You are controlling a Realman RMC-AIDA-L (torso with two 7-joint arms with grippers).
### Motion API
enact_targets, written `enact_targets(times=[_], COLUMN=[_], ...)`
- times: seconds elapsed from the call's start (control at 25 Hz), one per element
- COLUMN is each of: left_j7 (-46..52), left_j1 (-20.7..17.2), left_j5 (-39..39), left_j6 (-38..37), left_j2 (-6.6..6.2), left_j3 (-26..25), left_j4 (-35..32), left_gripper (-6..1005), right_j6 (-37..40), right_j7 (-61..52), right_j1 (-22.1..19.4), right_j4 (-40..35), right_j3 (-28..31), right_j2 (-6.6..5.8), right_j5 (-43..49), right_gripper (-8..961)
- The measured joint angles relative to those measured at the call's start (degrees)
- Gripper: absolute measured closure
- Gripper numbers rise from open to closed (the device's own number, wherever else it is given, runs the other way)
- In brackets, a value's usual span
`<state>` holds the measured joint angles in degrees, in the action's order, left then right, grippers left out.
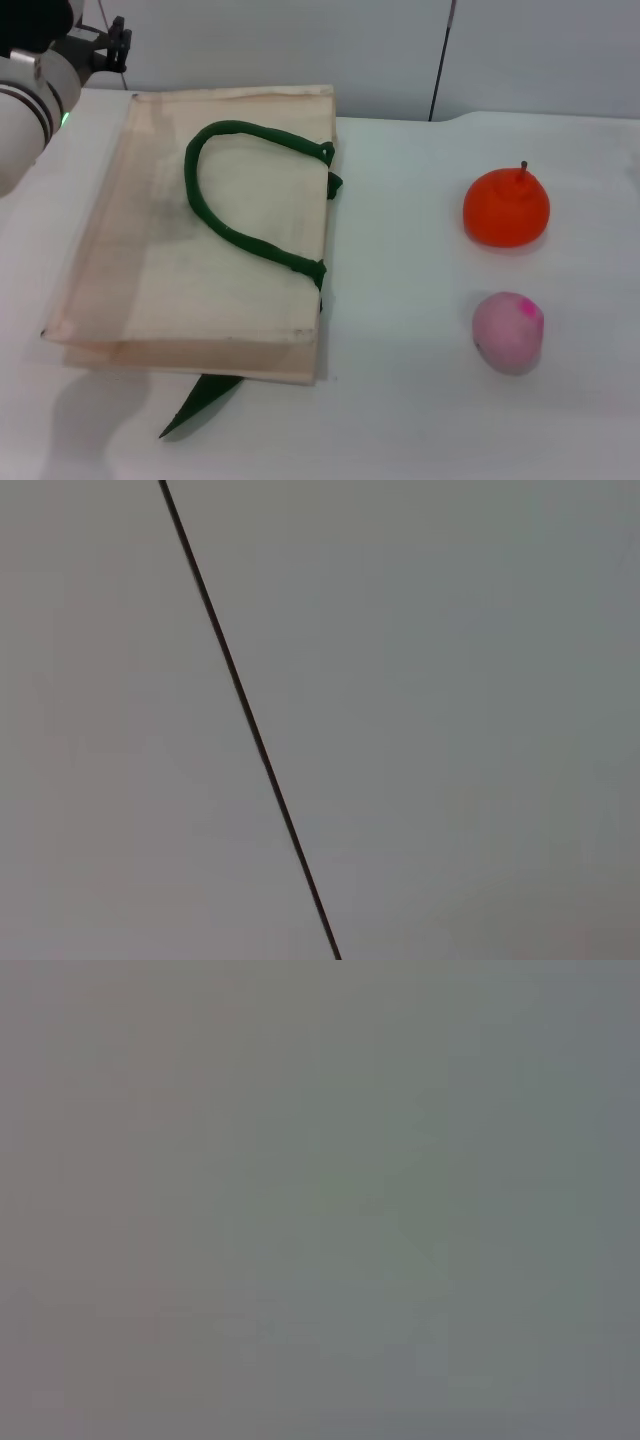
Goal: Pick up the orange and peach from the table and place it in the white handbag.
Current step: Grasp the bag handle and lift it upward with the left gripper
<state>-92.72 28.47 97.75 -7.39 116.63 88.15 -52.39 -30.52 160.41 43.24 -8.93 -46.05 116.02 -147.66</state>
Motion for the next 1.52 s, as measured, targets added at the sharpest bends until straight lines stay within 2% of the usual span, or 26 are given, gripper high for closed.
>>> enact_targets(times=[0.32,0.48,0.72,0.92,1.08,1.36,1.48,1.52], left_j7=[0.00,0.16,0.68,2.80,4.75,6.54,10.87,14.38], left_j1=[0.00,-0.50,-8.46,-11.65,-11.09,-7.54,-5.08,-4.23], left_j5=[-0.02,-0.02,0.83,0.83,0.16,-0.07,-3.80,-7.73], left_j6=[0.11,1.30,3.71,8.56,10.54,15.39,19.02,19.83], left_j2=[0.00,0.03,-0.34,-0.38,-0.61,-1.55,-2.25,-2.40], left_j3=[0.00,0.67,6.94,7.49,6.97,4.22,1.98,1.26], left_j4=[-0.08,-1.30,-14.07,-17.84,-17.34,-12.12,-8.44,-7.49], left_gripper=[533,536,542,547,550,549,549,549], right_j6=[-6.07,-5.92,-5.11,-4.32,-3.68,-3.53,-3.53,-3.53], right_j7=[-0.44,-0.48,-0.52,-0.53,-0.54,-0.54,-0.54,-0.54], right_j1=[-1.51,-1.90,-2.84,-2.90,-2.90,-2.59,-2.56,-2.56], right_j4=[0.34,0.42,0.48,0.49,0.43,0.44,0.47,0.48], right_j3=[0.23,0.24,0.26,0.07,0.02,0.00,0.00,0.00], right_j2=[0.03,-0.03,-0.26,-0.32,-0.38,-0.36,-0.35,-0.35], right_j5=[-0.08,-0.07,-0.01,0.00,0.00,0.00,0.00,0.00], right_gripper=[136,136,136,135,135,135,135,135])
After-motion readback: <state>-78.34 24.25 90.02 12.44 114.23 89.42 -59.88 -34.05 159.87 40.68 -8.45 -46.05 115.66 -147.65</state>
